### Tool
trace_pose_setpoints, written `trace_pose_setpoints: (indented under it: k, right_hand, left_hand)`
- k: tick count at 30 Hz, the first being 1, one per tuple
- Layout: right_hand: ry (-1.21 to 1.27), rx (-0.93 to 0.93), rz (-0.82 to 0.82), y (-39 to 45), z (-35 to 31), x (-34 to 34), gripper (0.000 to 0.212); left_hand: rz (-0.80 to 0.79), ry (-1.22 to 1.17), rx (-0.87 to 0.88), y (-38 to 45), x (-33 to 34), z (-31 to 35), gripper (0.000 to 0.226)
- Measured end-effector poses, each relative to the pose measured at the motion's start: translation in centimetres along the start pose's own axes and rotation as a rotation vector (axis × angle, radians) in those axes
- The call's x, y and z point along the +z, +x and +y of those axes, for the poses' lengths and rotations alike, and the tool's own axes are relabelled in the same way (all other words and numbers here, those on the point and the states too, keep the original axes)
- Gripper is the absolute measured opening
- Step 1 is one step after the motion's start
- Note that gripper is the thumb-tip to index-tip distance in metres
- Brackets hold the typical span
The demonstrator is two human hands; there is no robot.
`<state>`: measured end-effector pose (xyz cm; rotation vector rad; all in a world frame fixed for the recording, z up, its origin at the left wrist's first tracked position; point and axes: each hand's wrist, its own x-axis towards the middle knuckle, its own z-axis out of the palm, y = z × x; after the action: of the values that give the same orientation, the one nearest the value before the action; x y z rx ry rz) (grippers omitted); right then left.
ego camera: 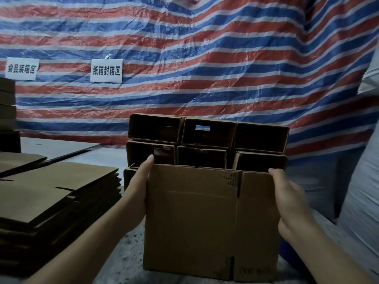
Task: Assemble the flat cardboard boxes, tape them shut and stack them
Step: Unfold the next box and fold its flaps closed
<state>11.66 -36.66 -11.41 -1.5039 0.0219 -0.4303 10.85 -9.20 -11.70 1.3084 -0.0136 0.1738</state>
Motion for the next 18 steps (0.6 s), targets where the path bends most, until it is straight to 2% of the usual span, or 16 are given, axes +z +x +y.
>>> trace_pose_setpoints:
  k: [1, 7, 11, 18]
  right_hand:
    - [0.008, 0.009, -0.008, 0.0, 0.0, 0.0, 0.036]
    - [0.057, 0.02, -0.087, -0.3, 0.2, 0.8, 0.04]
    - [0.041, 0.093, -0.045, -0.1, 0.2, 0.7, 0.063]
    - [0.077, 0.085, -0.03, -1.3, 0.6, 1.8, 0.059]
  left_hand:
    - [-0.014, 0.002, -0.012, 0.0, -0.1, 0.3, 0.066]
    - [-0.001, 0.037, -0.073, -0.1, -1.6, 1.5, 0.052]
    - [0.001, 0.021, -0.106, -0.5, -1.2, 1.6, 0.053]
    - [0.047, -0.002, -0.107, -1.0, -0.1, 1.9, 0.057]
